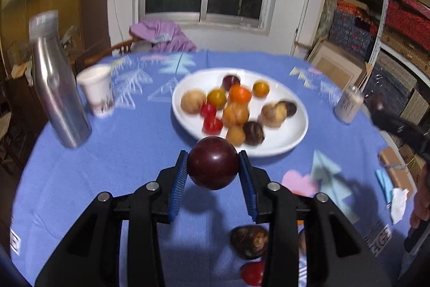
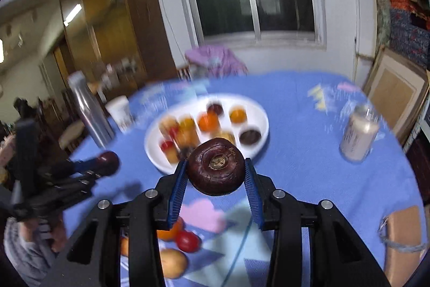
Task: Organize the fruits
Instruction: 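Carry the plum and mangosteen onto the white plate and release both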
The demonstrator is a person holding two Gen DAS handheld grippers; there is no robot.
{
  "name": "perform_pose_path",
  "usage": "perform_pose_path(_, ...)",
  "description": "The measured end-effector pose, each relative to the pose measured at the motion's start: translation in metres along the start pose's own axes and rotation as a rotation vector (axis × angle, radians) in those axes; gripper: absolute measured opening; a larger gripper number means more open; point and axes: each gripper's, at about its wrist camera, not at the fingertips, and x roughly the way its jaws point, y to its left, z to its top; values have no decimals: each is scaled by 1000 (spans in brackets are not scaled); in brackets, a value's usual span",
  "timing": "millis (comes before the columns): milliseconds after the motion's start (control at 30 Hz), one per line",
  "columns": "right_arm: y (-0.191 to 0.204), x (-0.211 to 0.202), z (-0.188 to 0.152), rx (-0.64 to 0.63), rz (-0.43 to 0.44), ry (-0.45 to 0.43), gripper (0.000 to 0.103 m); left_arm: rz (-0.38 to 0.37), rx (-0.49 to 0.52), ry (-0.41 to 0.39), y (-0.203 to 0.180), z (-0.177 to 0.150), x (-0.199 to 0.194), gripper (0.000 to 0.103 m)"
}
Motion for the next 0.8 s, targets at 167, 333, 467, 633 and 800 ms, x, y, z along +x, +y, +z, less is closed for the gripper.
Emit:
perform_pose_path(167, 13, -26, 53, -14, 73, -105, 42, 12, 18, -75, -15, 56, -10, 37)
perform_pose_path(333, 16, 30, 72, -7, 85, -49, 42, 2, -30, -51, -18, 83, 31, 37)
perform_pose_path(467, 8, 93, 68, 4, 50, 51, 42, 0, -41, 20, -14, 83, 78, 37)
perform_pose_path(633, -12, 166, 58, 51, 11, 145, 42, 15, -25, 81, -6, 77, 126, 37)
perform_pose_path(800, -29, 210, 50, 92, -4, 210, 43, 8, -24, 132, 4, 73, 155, 37)
